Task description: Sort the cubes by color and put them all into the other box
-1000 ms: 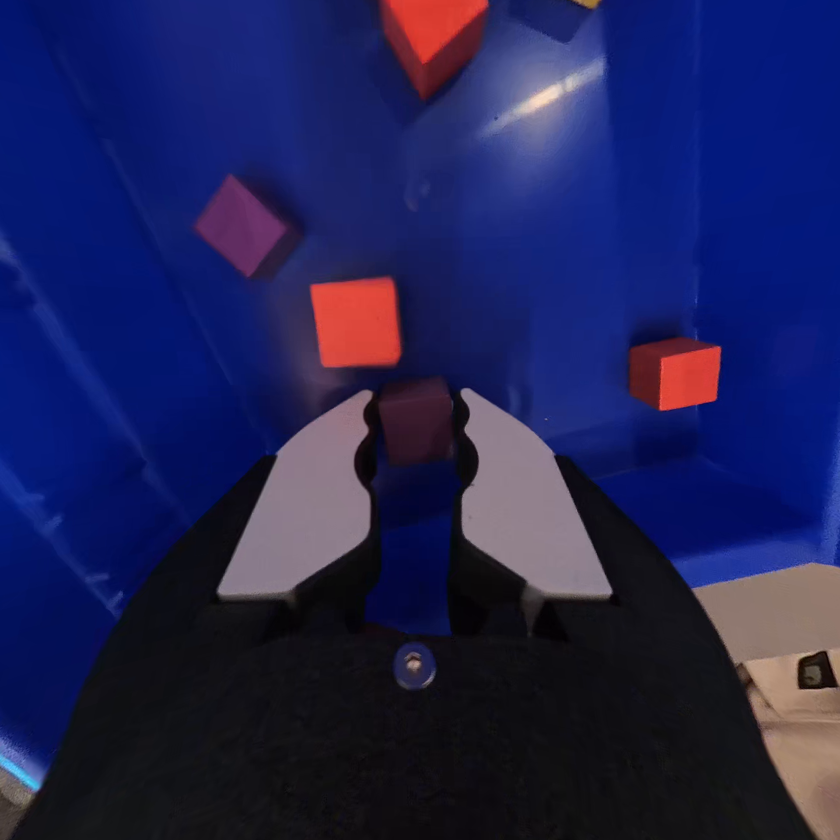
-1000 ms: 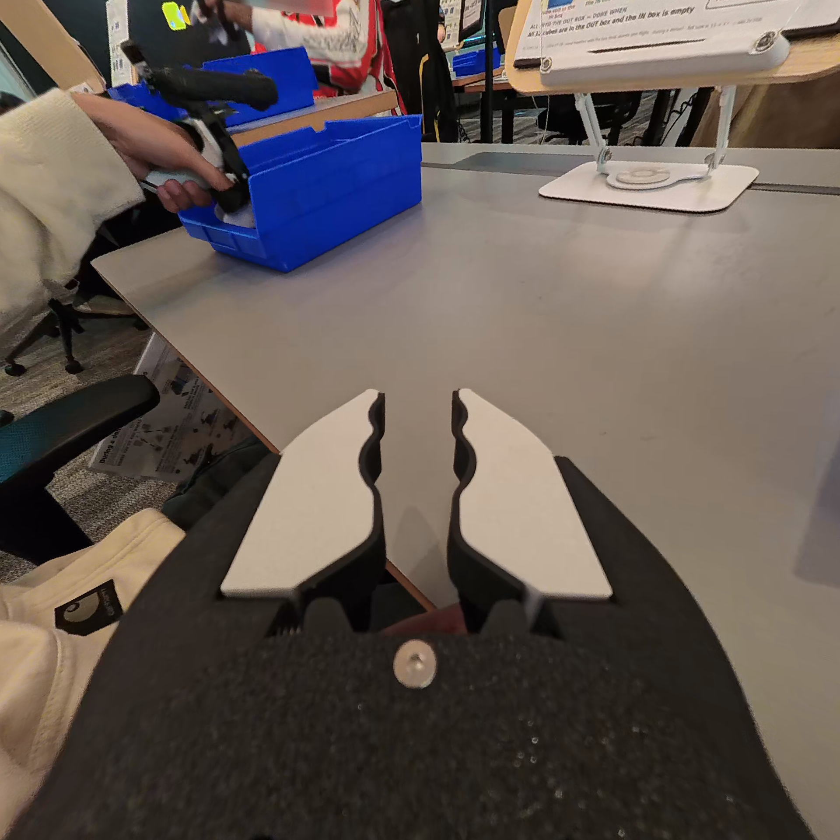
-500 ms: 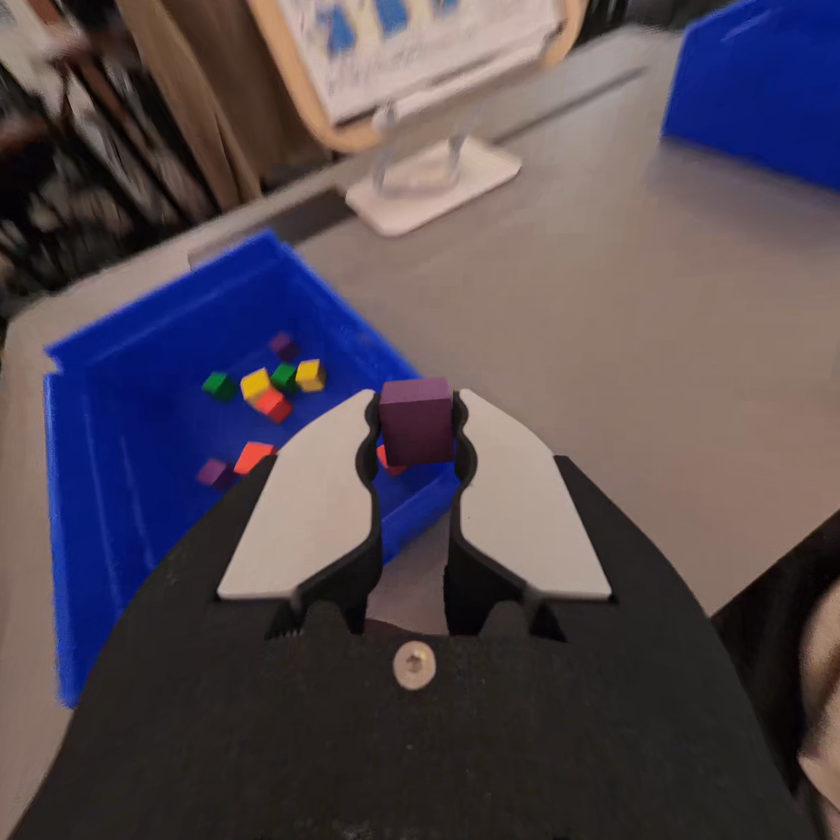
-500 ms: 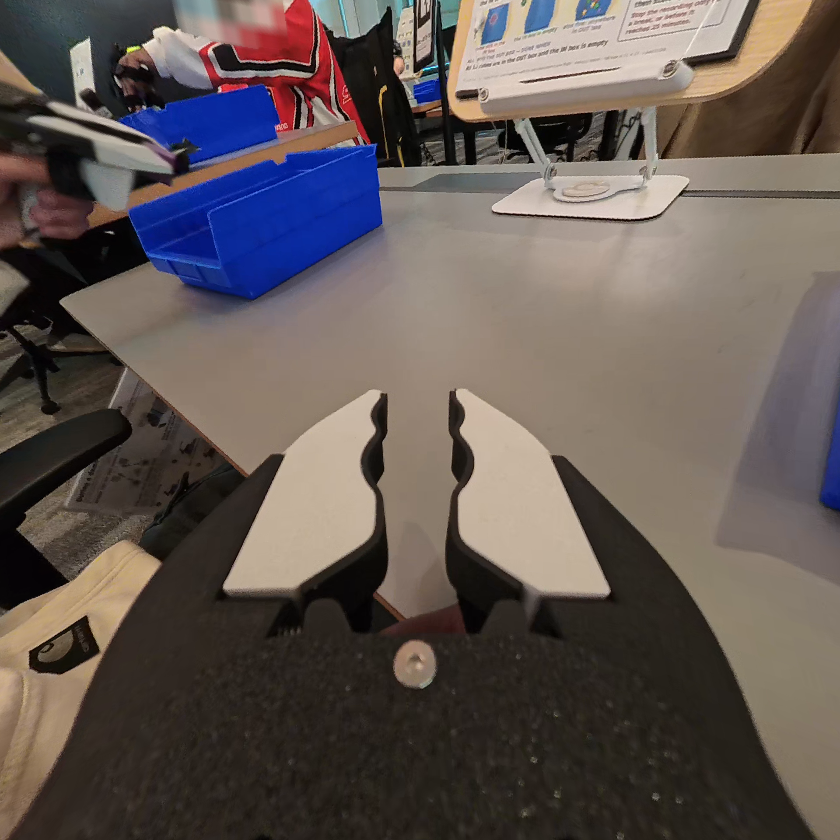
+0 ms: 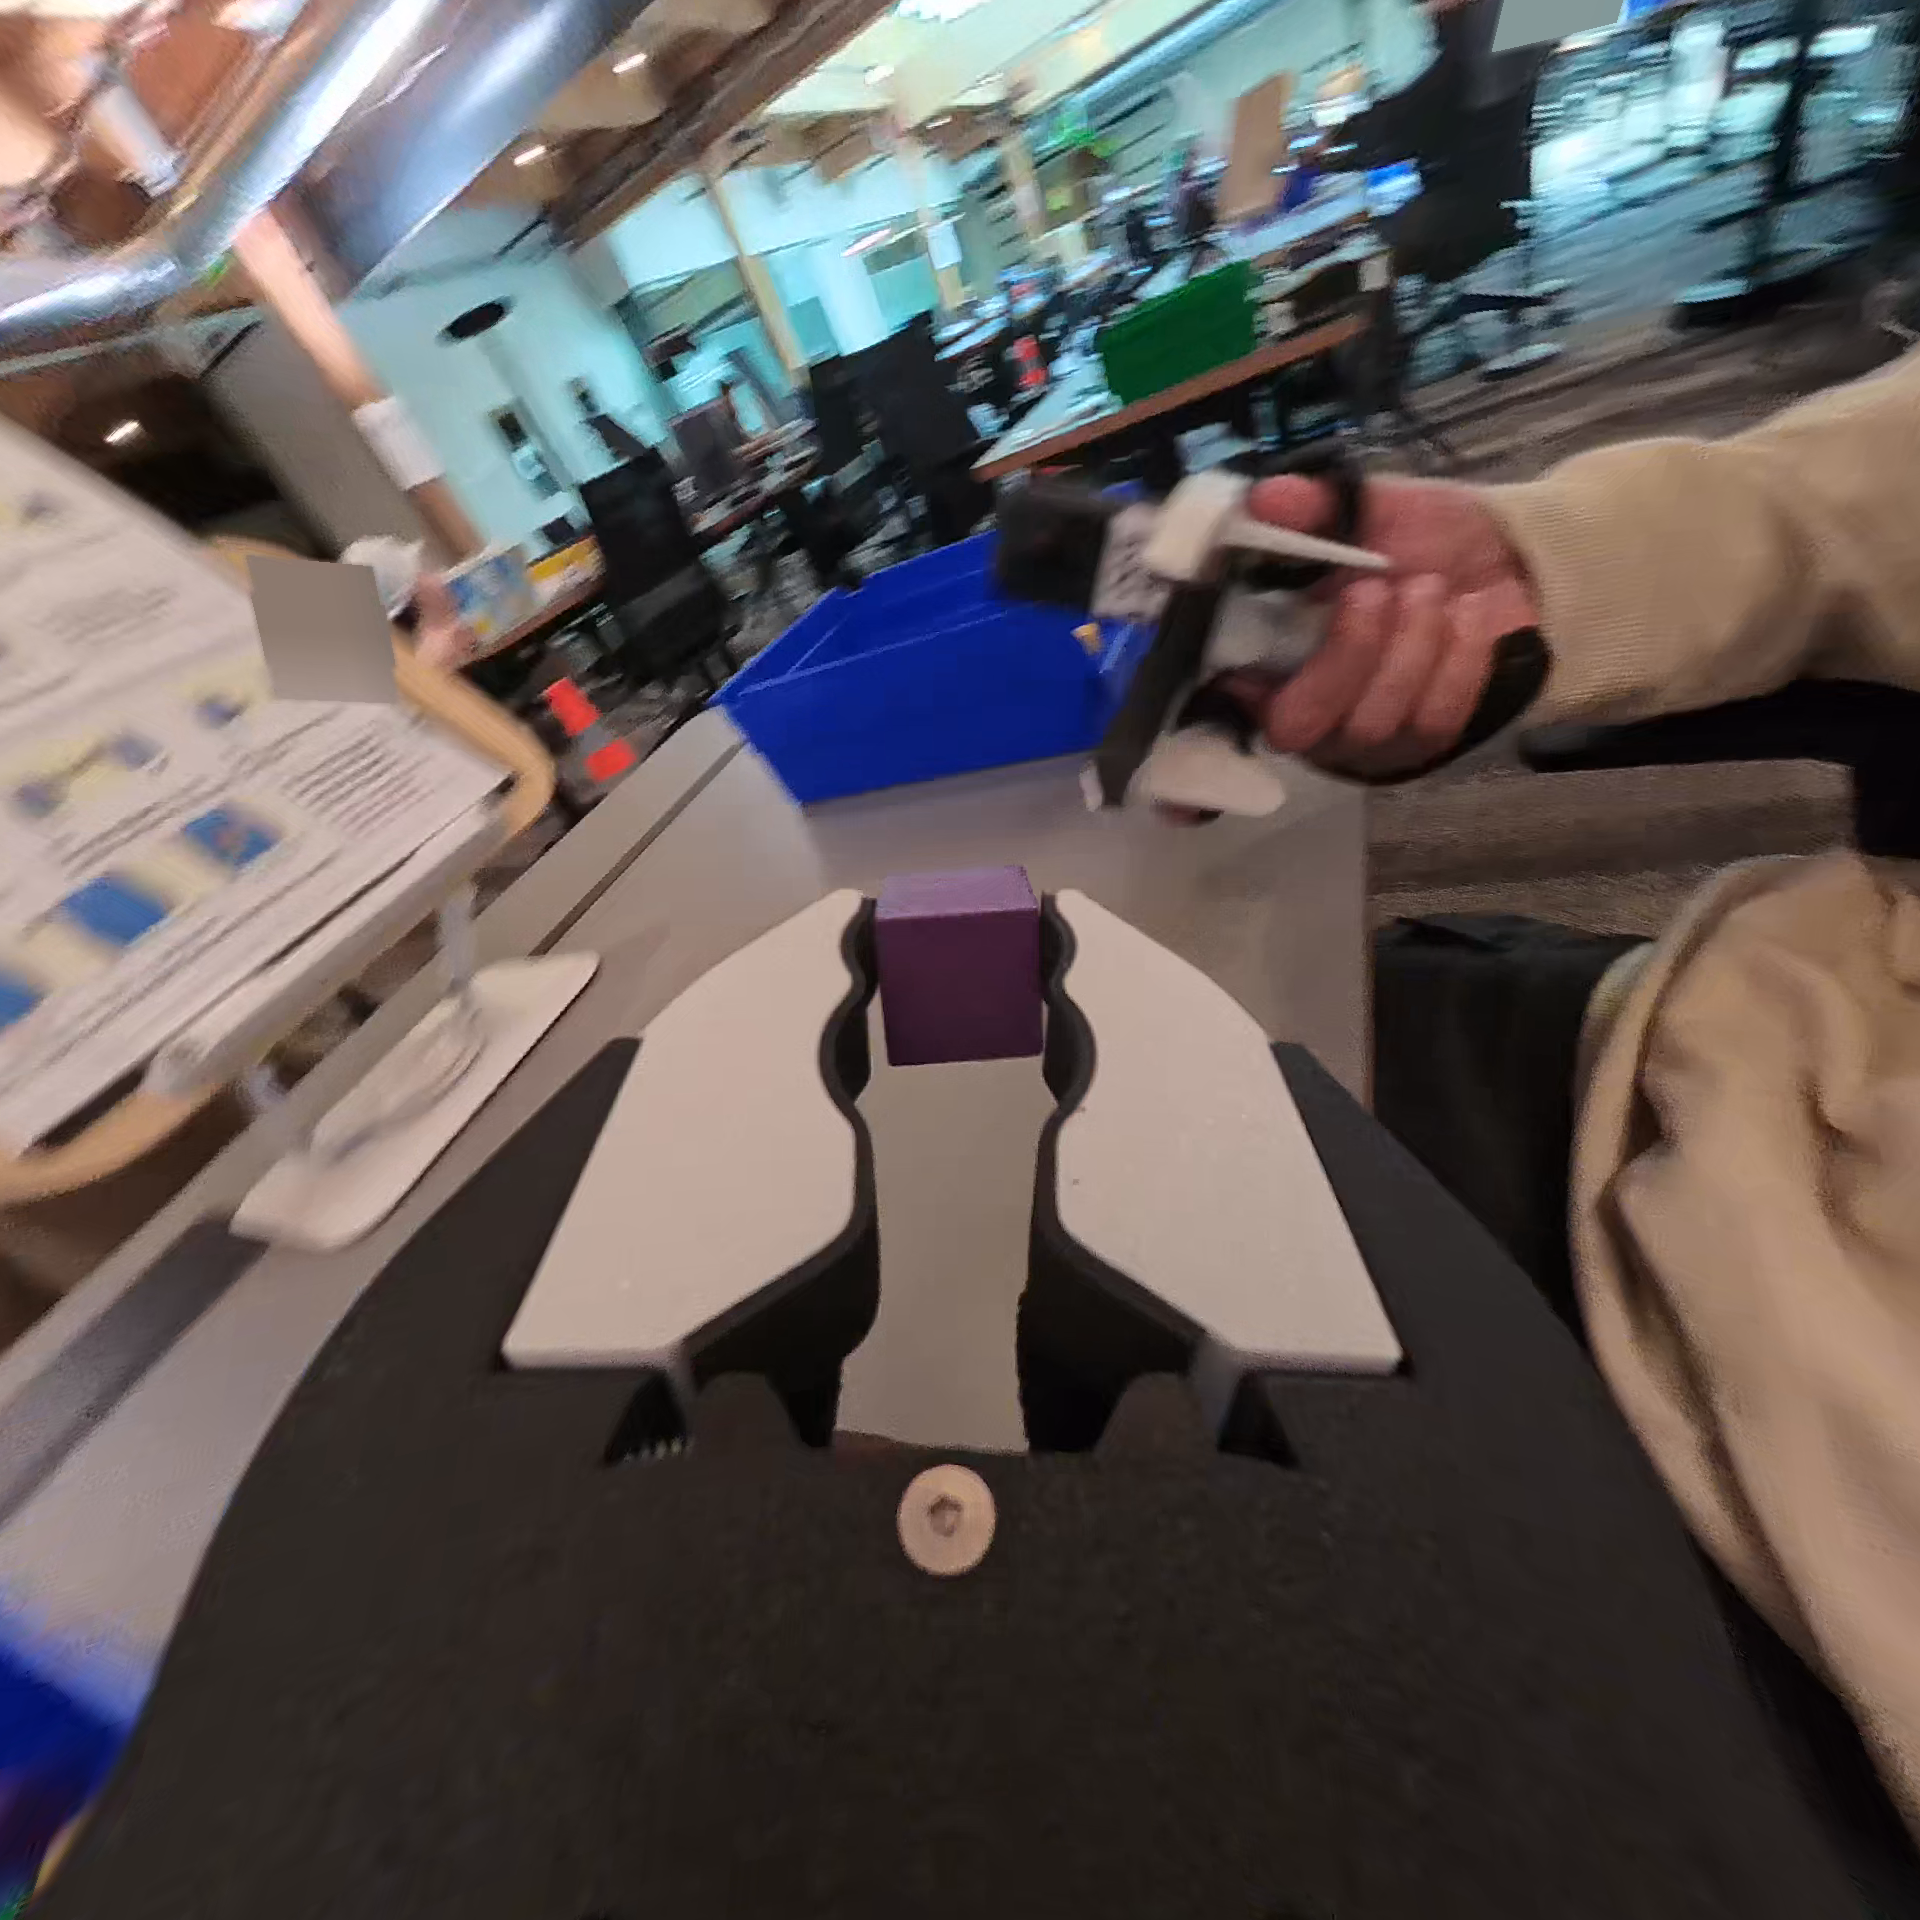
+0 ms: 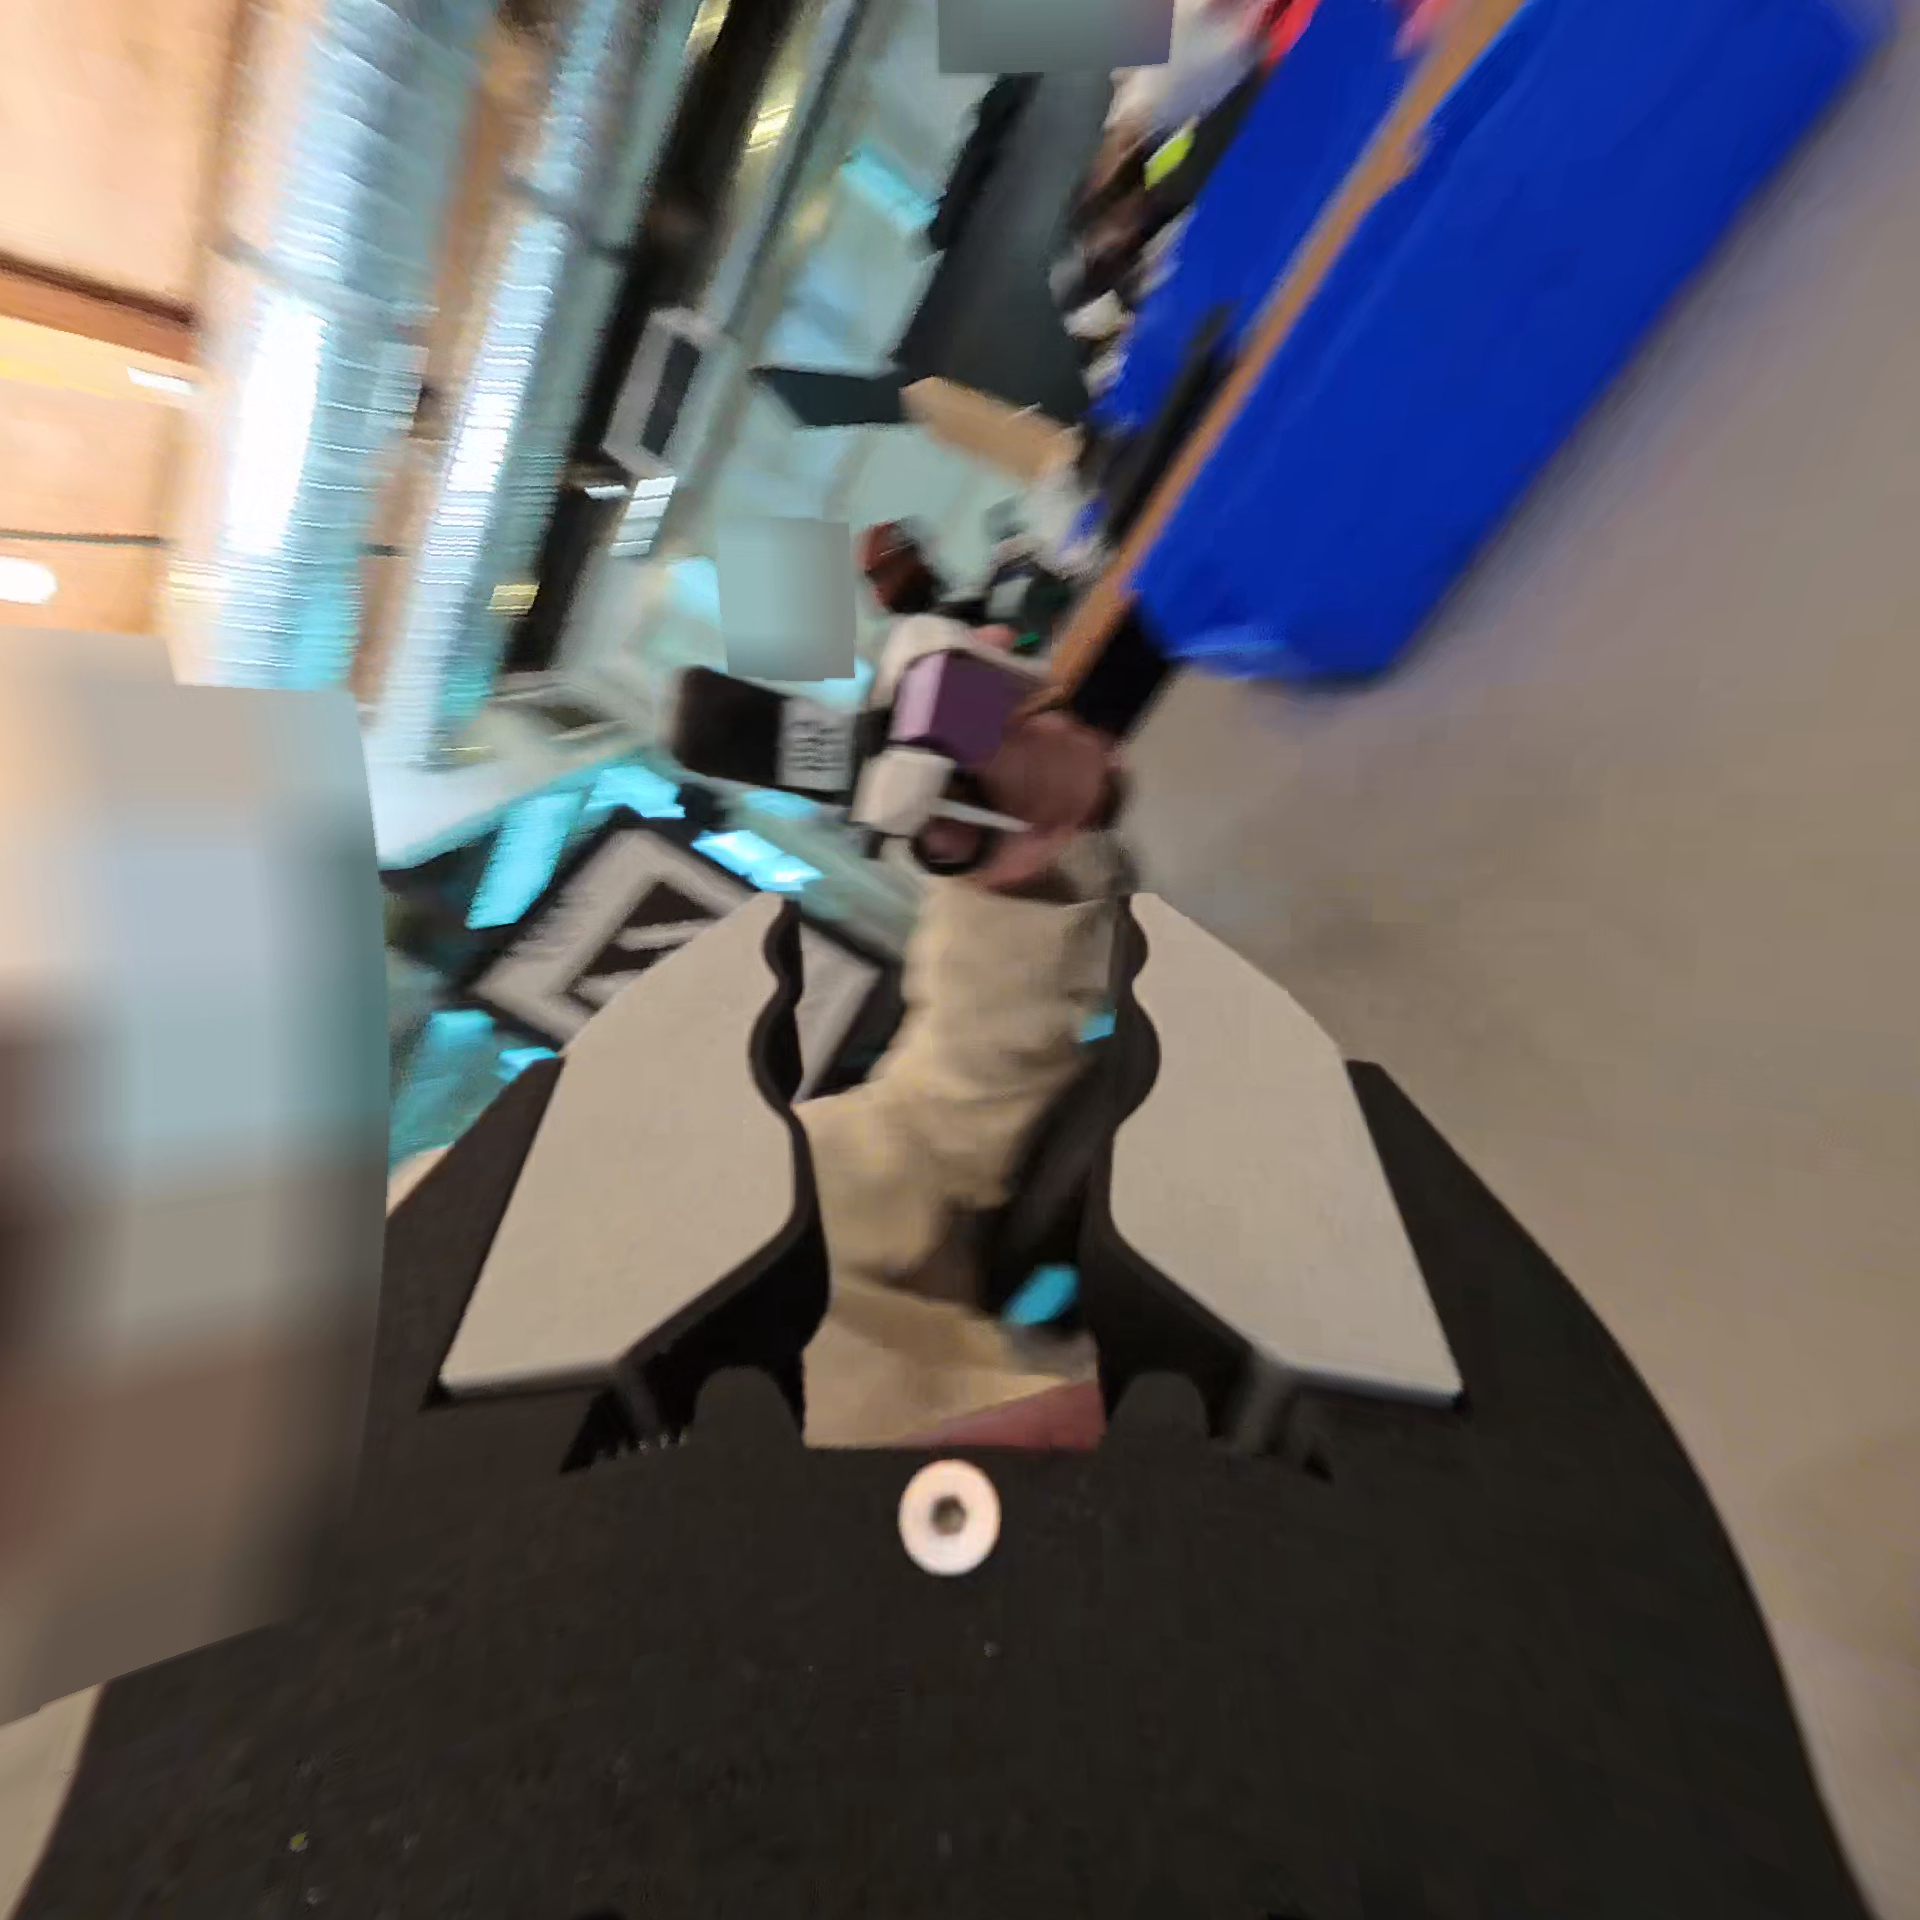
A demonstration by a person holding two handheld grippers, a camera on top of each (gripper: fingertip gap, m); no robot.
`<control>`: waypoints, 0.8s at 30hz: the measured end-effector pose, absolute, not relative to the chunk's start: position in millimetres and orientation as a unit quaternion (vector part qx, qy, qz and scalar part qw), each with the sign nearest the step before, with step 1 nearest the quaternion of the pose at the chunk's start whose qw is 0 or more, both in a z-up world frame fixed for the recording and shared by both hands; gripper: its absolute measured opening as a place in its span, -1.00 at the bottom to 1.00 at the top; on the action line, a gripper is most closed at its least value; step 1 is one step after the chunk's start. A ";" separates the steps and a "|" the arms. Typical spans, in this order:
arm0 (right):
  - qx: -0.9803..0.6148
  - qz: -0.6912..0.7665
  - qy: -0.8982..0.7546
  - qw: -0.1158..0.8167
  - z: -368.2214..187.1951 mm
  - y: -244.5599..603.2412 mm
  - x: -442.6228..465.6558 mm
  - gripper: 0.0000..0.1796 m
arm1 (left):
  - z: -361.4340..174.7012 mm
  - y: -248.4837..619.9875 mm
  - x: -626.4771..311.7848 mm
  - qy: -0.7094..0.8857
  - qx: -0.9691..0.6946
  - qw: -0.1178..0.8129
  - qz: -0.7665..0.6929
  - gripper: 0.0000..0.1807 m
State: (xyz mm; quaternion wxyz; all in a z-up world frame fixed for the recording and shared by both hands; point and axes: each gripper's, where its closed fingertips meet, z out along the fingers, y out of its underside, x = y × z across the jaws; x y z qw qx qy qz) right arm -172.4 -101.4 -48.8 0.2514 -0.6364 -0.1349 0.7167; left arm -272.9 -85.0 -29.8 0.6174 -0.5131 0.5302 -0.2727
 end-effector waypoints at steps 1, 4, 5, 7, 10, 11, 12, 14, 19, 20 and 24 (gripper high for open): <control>-0.608 0.756 -0.136 0.201 -39.3 -105.3 -184.4 -0.35 | -27.7 -90.1 -256.6 0.553 -0.492 0.611 -0.280 -0.68; -0.573 0.794 -0.152 0.135 -31.2 -108.2 -210.5 -0.32 | -26.5 -99.1 -215.2 0.602 -0.453 0.587 -0.296 -0.68; -0.572 0.794 -0.155 0.135 -31.6 -106.8 -215.6 -0.32 | -28.0 -100.4 -204.6 0.613 -0.446 0.578 -0.300 -0.68; -0.557 0.805 -0.151 0.134 -28.6 -103.5 -217.8 -0.35 | -34.3 -100.7 -188.6 0.632 -0.439 0.563 -0.301 -0.68; -0.551 0.806 -0.151 0.154 -33.7 -96.7 -207.9 -0.68 | -47.6 -98.9 -175.8 0.642 -0.448 0.542 -0.305 -0.68; -0.566 0.795 -0.148 0.160 -40.7 -93.9 -204.8 -0.68 | -54.5 -96.1 -174.1 0.641 -0.466 0.530 -0.301 -0.68; -0.578 0.785 -0.144 0.169 -46.5 -91.3 -200.5 -0.68 | -58.8 -92.8 -173.3 0.633 -0.486 0.523 -0.298 -0.68; -0.580 0.780 -0.126 0.198 -47.6 -83.4 -184.0 -0.68 | -56.8 -88.3 -176.8 0.601 -0.516 0.529 -0.305 -0.62; -0.665 0.627 -0.143 0.380 -59.3 -66.1 -124.2 -0.68 | -71.0 -43.3 -227.1 0.424 -0.702 0.513 -0.255 -0.41; -0.698 0.547 -0.149 0.437 -67.5 -60.1 -107.1 -0.68 | -81.8 -40.8 -237.3 0.389 -0.737 0.493 -0.250 -0.34; -0.742 0.319 -0.155 0.568 -82.0 -62.4 -49.3 -0.68 | -104.0 -49.2 -252.8 0.329 -0.746 0.527 -0.242 -0.30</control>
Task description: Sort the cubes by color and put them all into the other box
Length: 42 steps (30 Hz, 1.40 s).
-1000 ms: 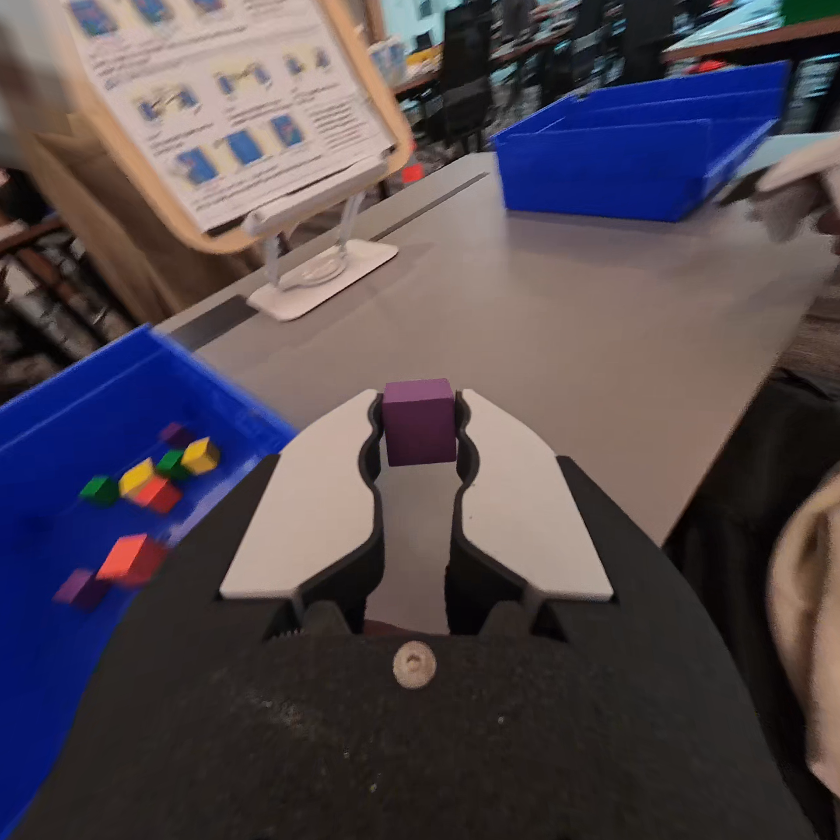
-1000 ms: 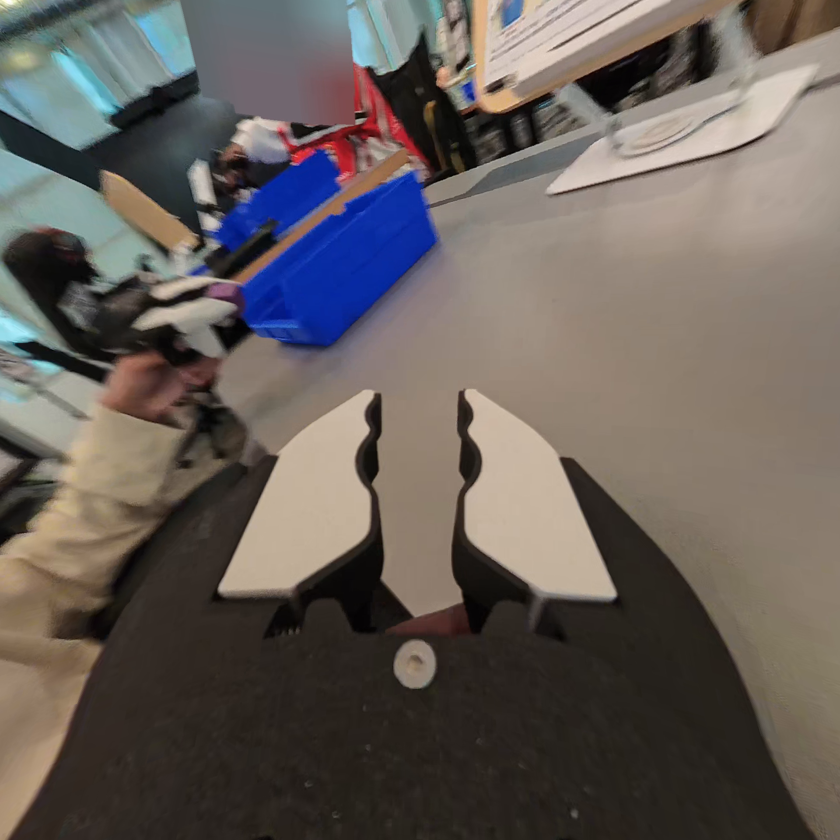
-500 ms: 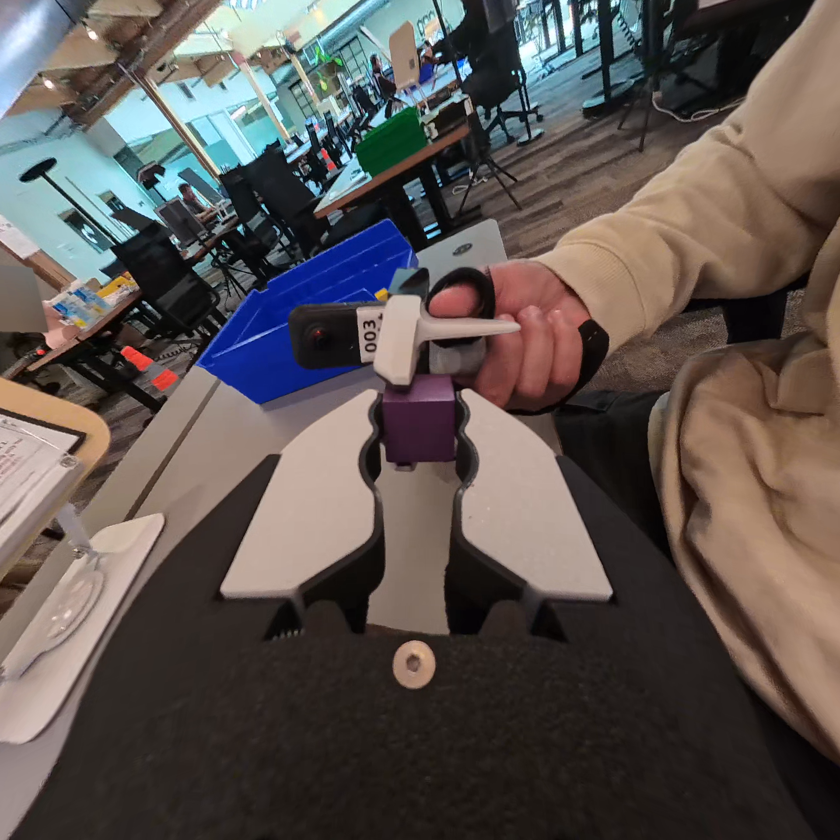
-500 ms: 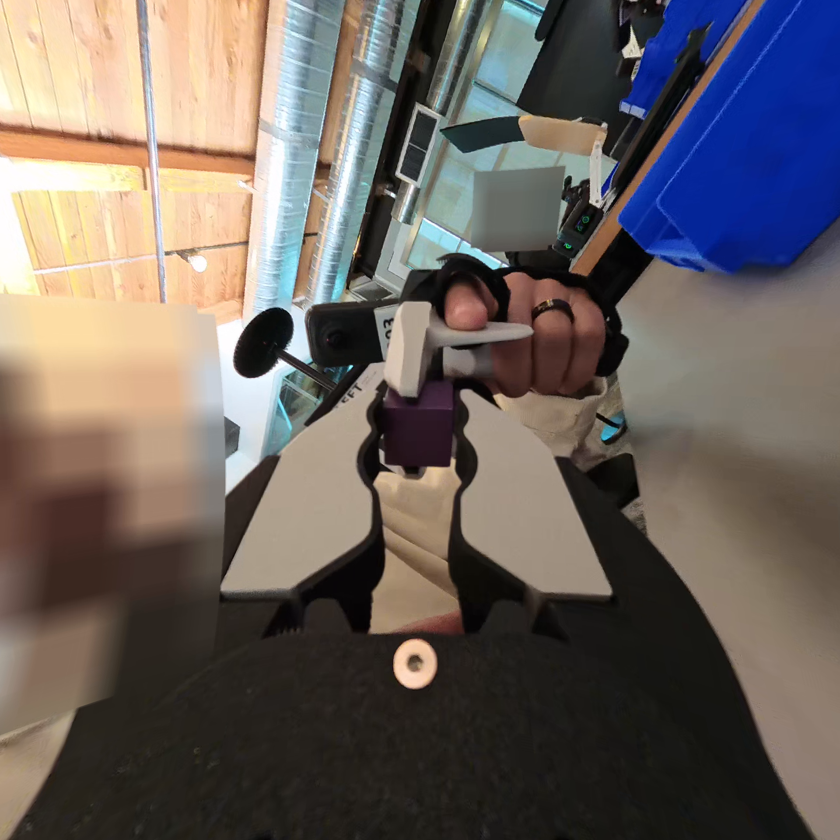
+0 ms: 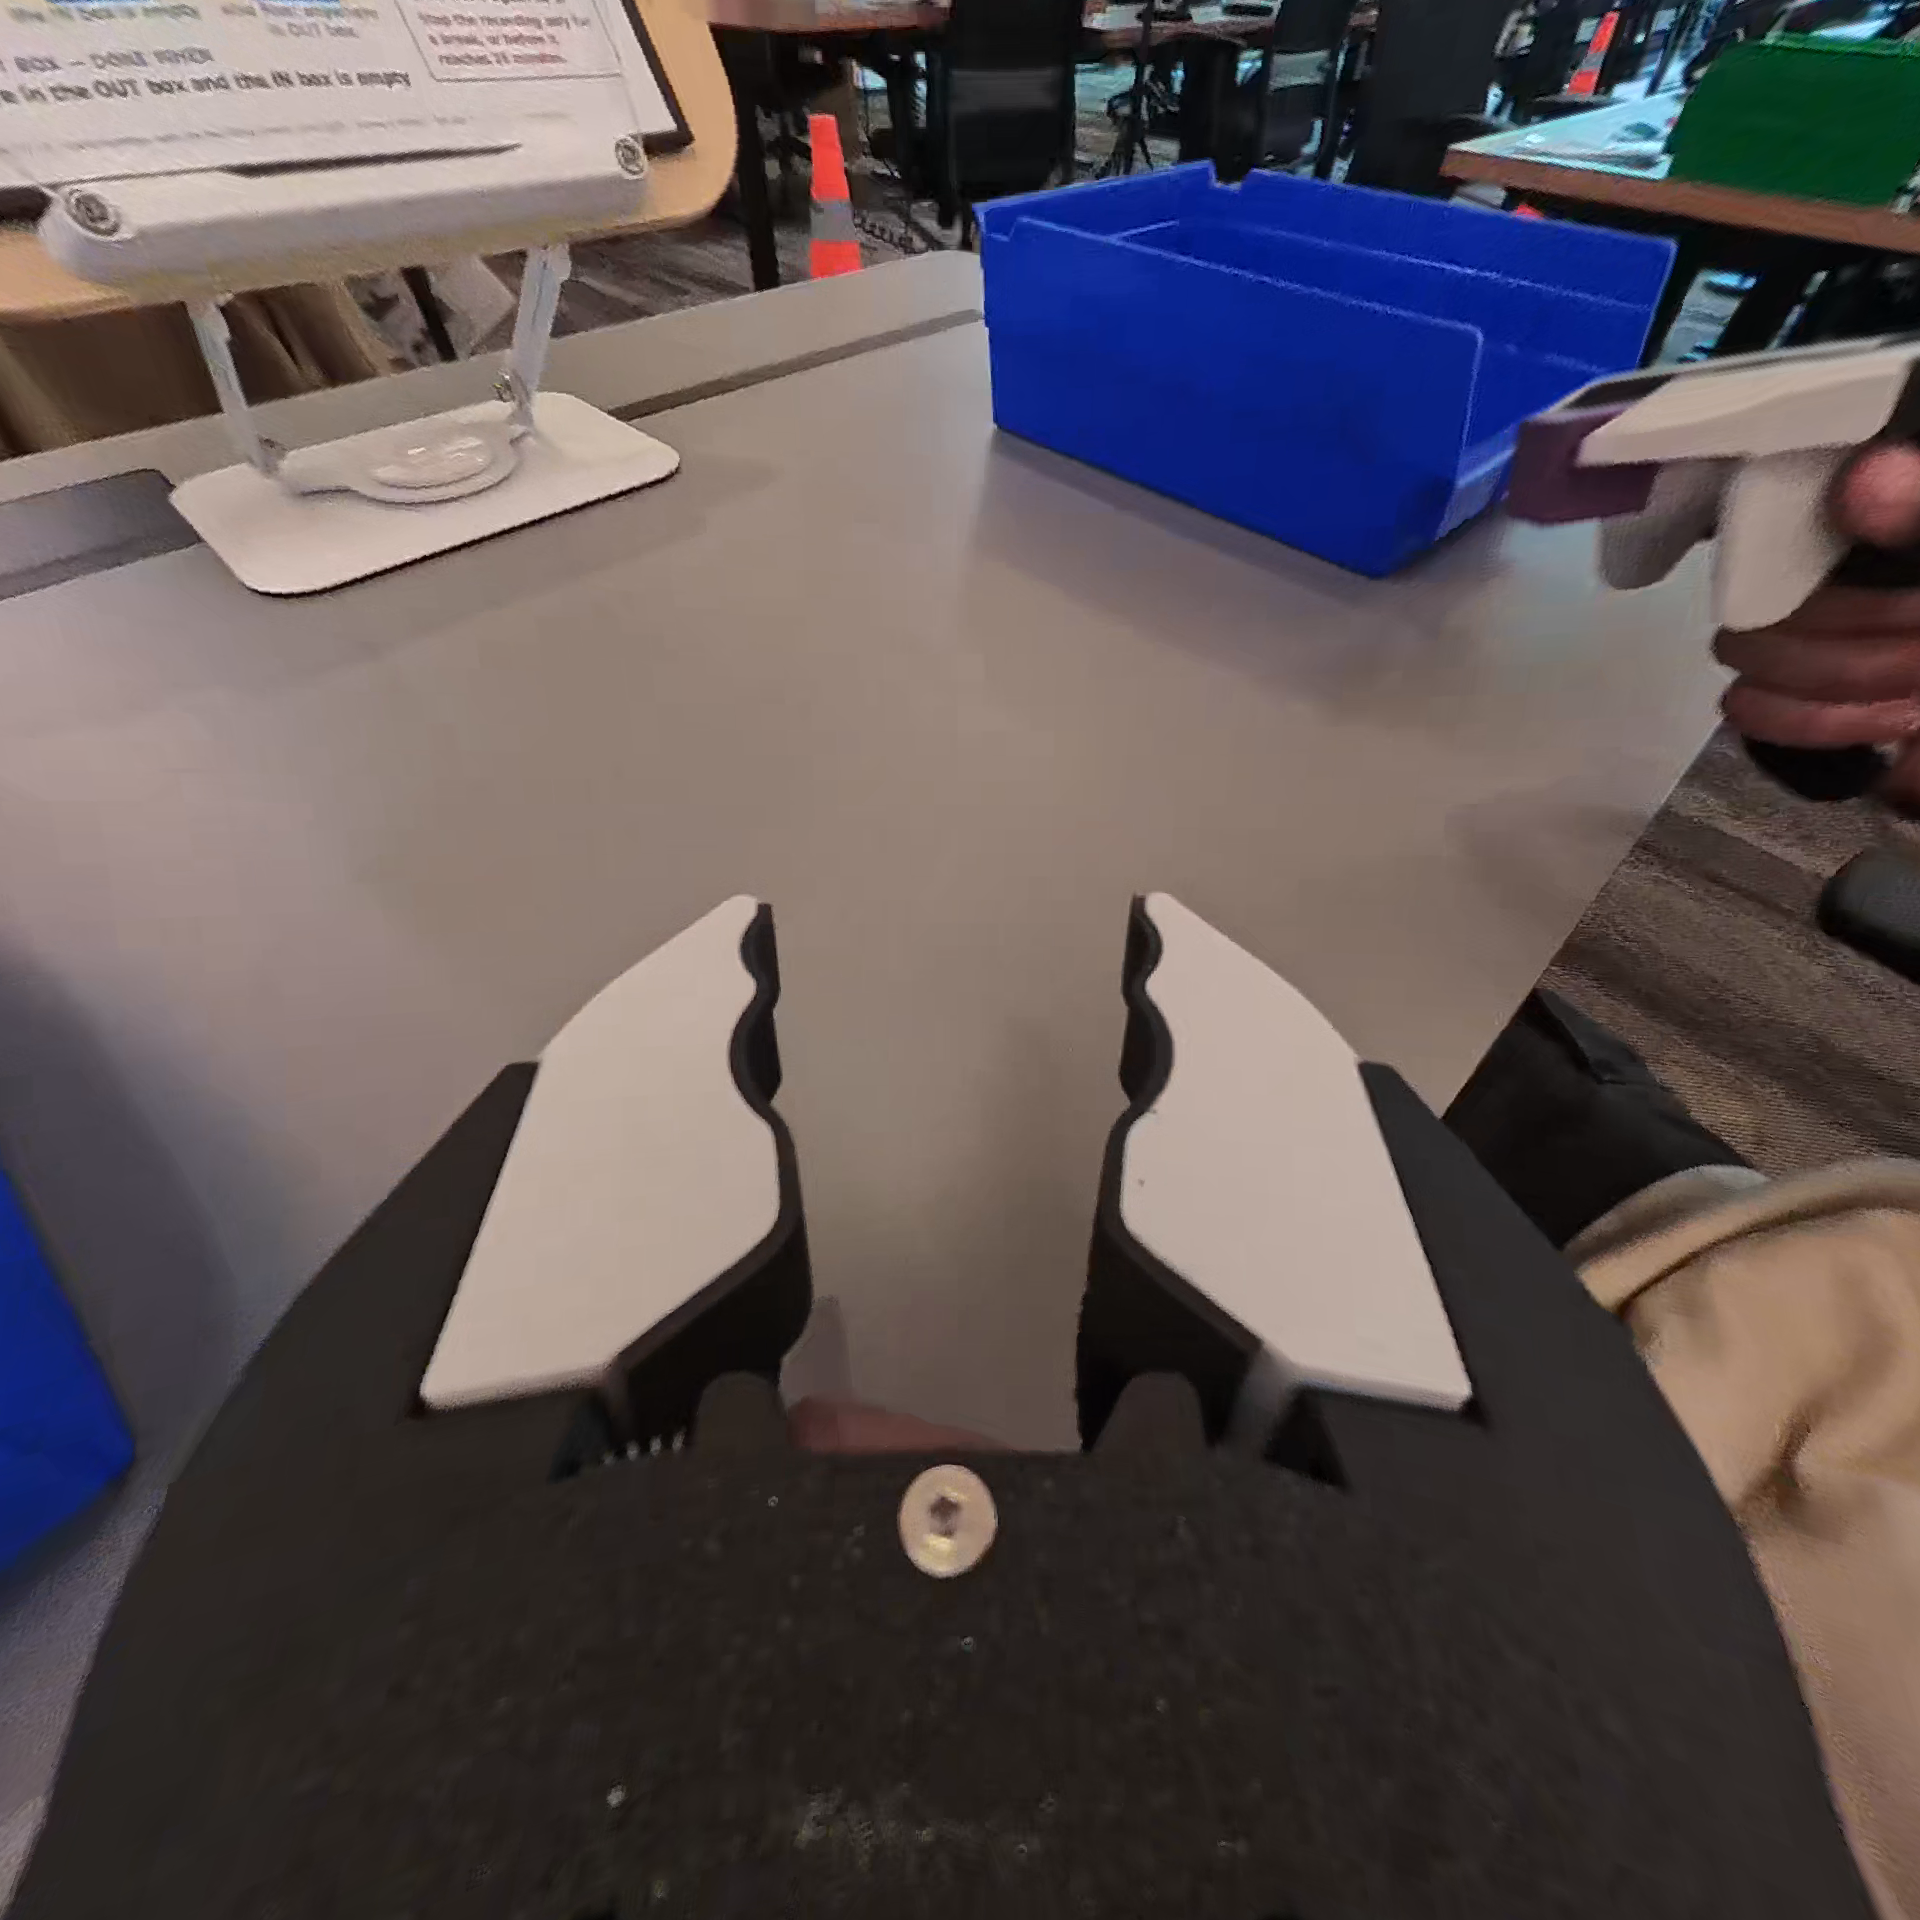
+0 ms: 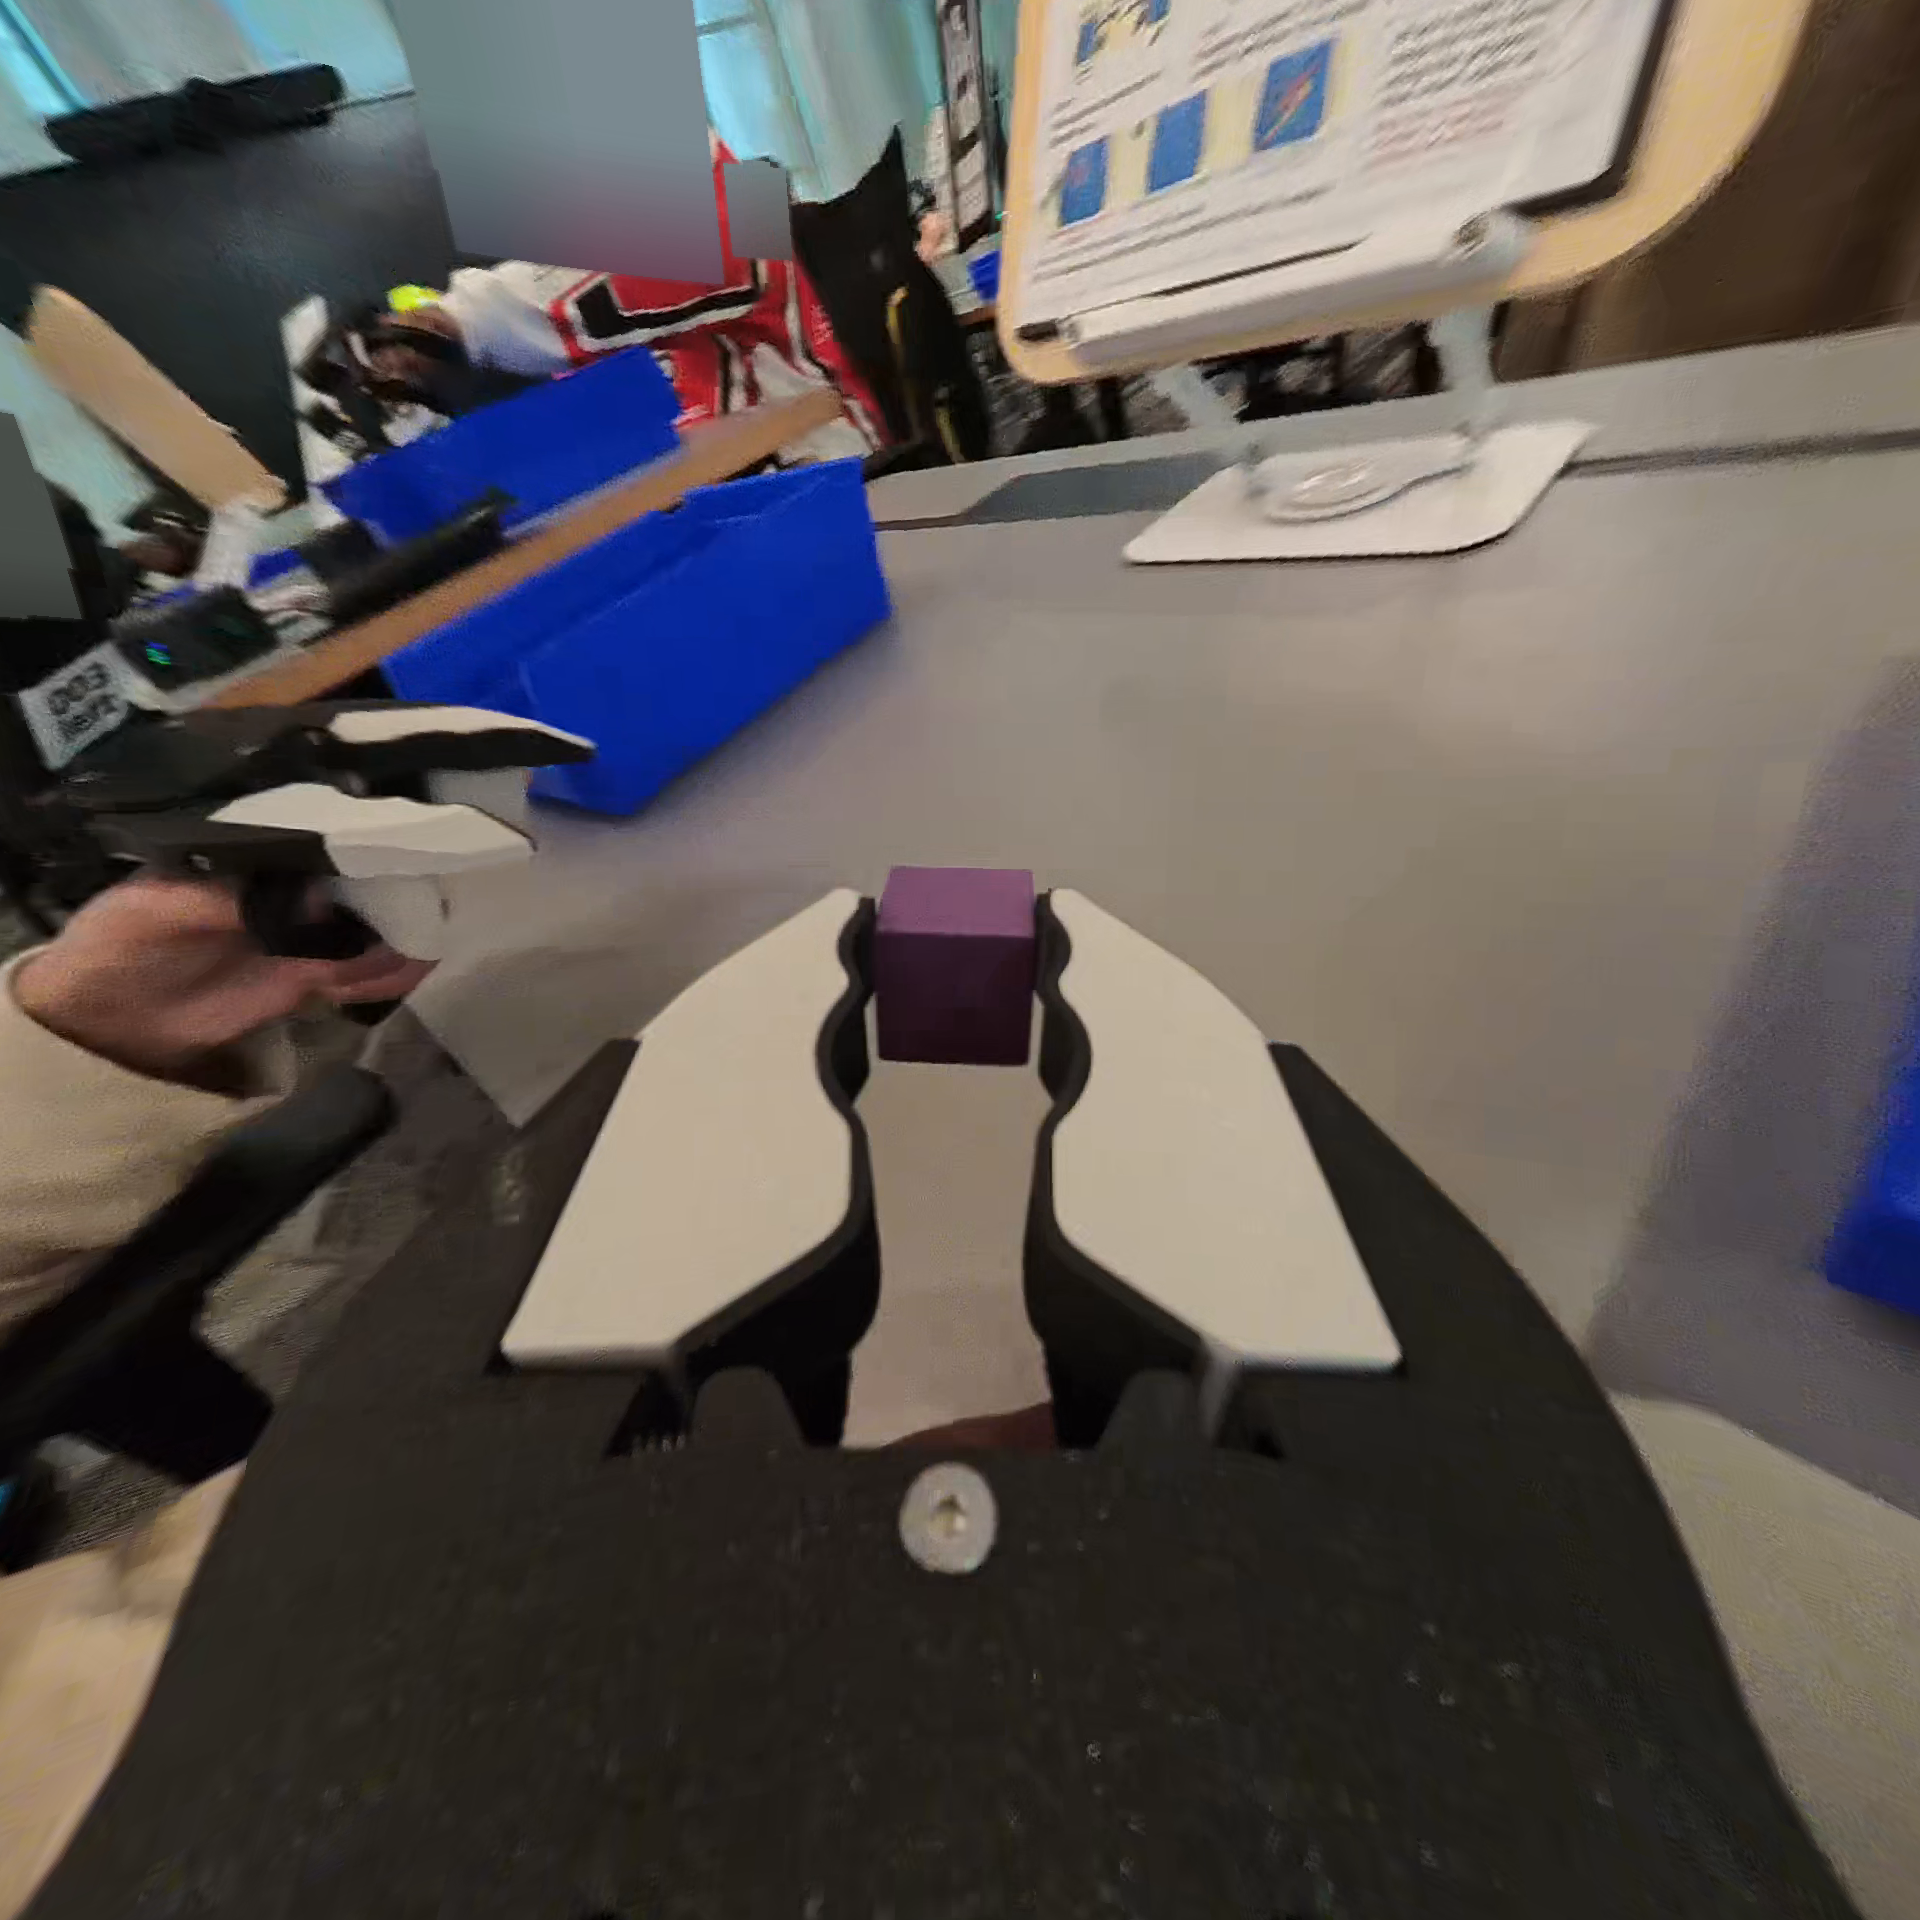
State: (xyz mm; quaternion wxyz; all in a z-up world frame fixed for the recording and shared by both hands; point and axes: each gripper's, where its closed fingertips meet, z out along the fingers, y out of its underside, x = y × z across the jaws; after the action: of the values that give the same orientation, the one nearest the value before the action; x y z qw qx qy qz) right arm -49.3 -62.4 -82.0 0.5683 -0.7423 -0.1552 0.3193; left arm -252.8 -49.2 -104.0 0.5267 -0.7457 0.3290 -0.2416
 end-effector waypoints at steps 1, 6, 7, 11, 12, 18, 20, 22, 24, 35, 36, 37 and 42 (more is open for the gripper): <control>-0.741 0.310 -0.152 0.576 -81.1 -66.9 -43.1 -0.68 | -109.7 -51.7 -254.2 0.329 -0.745 0.530 -0.238 -0.33; -0.748 0.186 -0.139 0.622 -40.0 -54.6 27.6 -0.68 | -124.7 -56.6 -254.5 0.348 -0.754 0.509 -0.229 -0.37; -0.755 0.150 -0.129 0.625 -26.9 -44.0 54.6 -0.68 | -122.7 -56.7 -254.0 0.349 -0.752 0.510 -0.231 -0.37; -0.883 0.041 -0.249 0.395 -76.5 11.1 124.7 -0.68 | -118.9 -57.5 -251.1 0.354 -0.748 0.508 -0.237 -0.40; -0.883 0.025 -0.312 0.351 -94.0 23.4 130.1 -0.68 | -118.6 -57.2 -250.6 0.358 -0.747 0.510 -0.234 -0.40; -0.853 0.064 -0.497 0.148 -165.3 38.1 120.1 -0.67 | -119.4 -61.9 -250.0 0.382 -0.738 0.515 -0.211 -0.40; -0.848 0.087 -0.511 0.112 -170.2 33.2 112.8 -0.67 | -121.9 -63.7 -250.9 0.389 -0.737 0.515 -0.203 -0.40; -0.845 0.084 -0.519 0.096 -175.1 33.8 112.9 -0.67 | -125.9 -65.3 -252.2 0.391 -0.740 0.510 -0.199 -0.39; -0.844 0.110 -0.516 0.093 -179.1 31.8 105.8 -0.67 | -127.2 -66.8 -252.8 0.389 -0.742 0.507 -0.203 -0.38; -0.840 0.091 -0.434 0.312 -80.9 44.7 114.7 -0.48 | -109.2 -61.0 -267.3 0.355 -0.741 0.534 -0.198 -0.37; -0.824 0.096 -0.413 0.375 -52.1 38.6 109.0 -0.47 | -106.1 -59.4 -270.0 0.348 -0.742 0.541 -0.192 -0.37; -0.804 0.103 -0.389 0.437 -25.9 29.9 99.9 -0.47 | -103.7 -57.6 -273.0 0.340 -0.742 0.547 -0.185 -0.37; -0.703 0.254 -0.252 0.615 6.4 -38.0 2.8 -0.49 | -99.9 -44.5 -291.1 0.279 -0.757 0.571 -0.151 -0.39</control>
State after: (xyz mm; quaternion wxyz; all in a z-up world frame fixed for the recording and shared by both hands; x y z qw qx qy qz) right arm 2.8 -38.0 6.4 0.6147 -0.7027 -0.2523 0.2542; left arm -291.1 -44.5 -99.9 0.5712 -0.7570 0.2792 -0.1508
